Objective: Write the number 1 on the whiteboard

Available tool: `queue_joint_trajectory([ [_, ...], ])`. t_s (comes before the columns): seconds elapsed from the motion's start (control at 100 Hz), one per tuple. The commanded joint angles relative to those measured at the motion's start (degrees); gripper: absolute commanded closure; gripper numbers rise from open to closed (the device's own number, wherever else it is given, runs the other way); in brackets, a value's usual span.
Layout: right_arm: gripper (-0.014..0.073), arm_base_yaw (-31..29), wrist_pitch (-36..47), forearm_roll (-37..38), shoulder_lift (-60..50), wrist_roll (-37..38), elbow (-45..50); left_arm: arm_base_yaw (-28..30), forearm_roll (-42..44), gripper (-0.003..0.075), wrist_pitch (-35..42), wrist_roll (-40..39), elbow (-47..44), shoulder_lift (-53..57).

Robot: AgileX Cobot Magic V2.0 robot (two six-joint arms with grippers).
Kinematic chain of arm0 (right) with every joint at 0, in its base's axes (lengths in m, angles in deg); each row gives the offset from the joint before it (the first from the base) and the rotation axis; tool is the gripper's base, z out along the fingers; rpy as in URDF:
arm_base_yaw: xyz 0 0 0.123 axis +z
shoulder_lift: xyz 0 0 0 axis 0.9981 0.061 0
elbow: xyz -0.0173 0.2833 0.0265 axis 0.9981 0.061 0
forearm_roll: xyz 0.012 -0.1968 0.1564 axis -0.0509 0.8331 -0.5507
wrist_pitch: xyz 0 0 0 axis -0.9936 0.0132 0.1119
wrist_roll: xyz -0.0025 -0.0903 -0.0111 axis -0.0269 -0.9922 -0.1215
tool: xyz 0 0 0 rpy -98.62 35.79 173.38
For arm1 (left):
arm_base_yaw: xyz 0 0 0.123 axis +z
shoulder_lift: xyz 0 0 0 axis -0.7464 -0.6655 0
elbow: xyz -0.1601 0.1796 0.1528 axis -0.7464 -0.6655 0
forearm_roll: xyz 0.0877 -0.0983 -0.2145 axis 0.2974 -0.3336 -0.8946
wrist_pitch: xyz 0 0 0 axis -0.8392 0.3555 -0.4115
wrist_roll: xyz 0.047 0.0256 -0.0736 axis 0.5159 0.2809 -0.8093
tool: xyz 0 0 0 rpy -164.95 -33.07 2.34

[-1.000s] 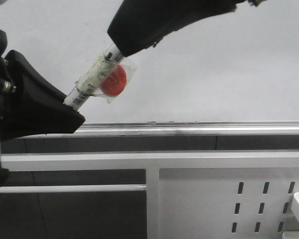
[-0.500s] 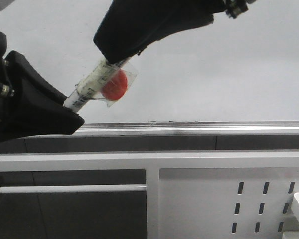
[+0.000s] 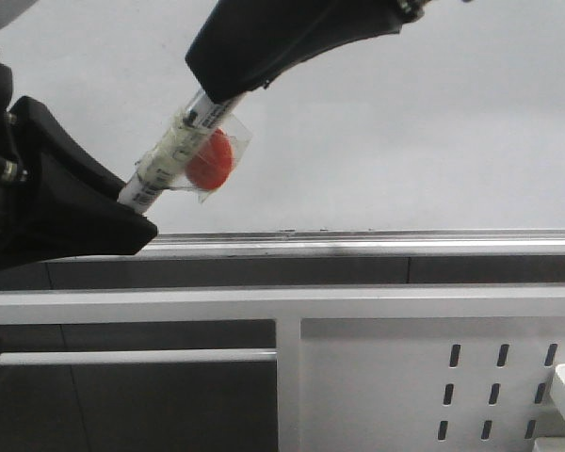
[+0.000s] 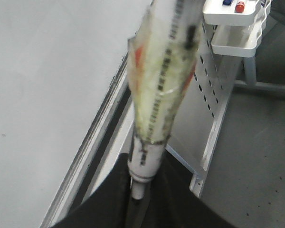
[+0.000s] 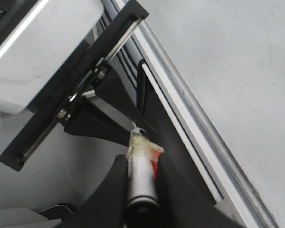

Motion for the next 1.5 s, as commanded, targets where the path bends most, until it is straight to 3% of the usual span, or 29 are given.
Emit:
queue_joint_trajectory([
  [0.0,0.0669,-0.01,2.46,-1.26,-1.02,-0.31,-1.98,-0.41,-0.46,0.0547,6.37,-0.54,1.88,1.21],
  [0.09,0.0669,-0.13,2.93,-1.65,-1.02,0.44,-1.86,-0.41,-3.56,0.0405,7.96,-0.54,1.88,1.87],
  [0.16,0.0669,-0.8,3.63,-1.65,-1.02,2.69,-1.77,-0.41,-7.26,0.0349,9.22,-0.54,1.88,3.17],
  [0.28,0.0669,-2.39,6.33,-1.65,-1.02,2.81,-1.77,-0.41,-13.18,0.0352,9.47,-0.54,1.88,7.82],
  [0.57,0.0661,-2.78,11.7,-4.45,-1.78,3.95,-0.78,0.52,-16.86,0.0354,9.17,-0.54,-0.22,25.49],
  [0.67,0.0661,-2.69,16.5,-4.87,-4.23,3.95,2.28,2.88,-21.3,0.0421,10.87,-0.54,-4.21,30.27],
  [0.74,0.0661,-2.69,19.56,-4.87,-7.02,3.95,4.92,4.71,-25.14,0.0546,14.01,-0.54,-7.28,32.87],
  [0.82,0.0661,-2.69,22.28,-4.87,-10.94,3.95,8.32,6.43,-29.68,0.0742,20.23,-0.54,-10.8,34.86],
  [1.05,0.0661,-2.65,22.15,-4.97,-21.41,3.95,15.07,7.98,-40.3,0.074,35.64,-0.54,-17.83,35.36],
  [1.27,0.0661,-2.65,23.87,-5.64,-24.3,3.95,16.65,7.98,-42.65,0.074,37.11,-0.54,-18.81,34.76],
  [1.49,0.0662,-2.65,31.78,-5.65,-20.96,3.95,16.53,7.98,-42.89,0.074,38.13,-0.54,-18.81,34.75],
])
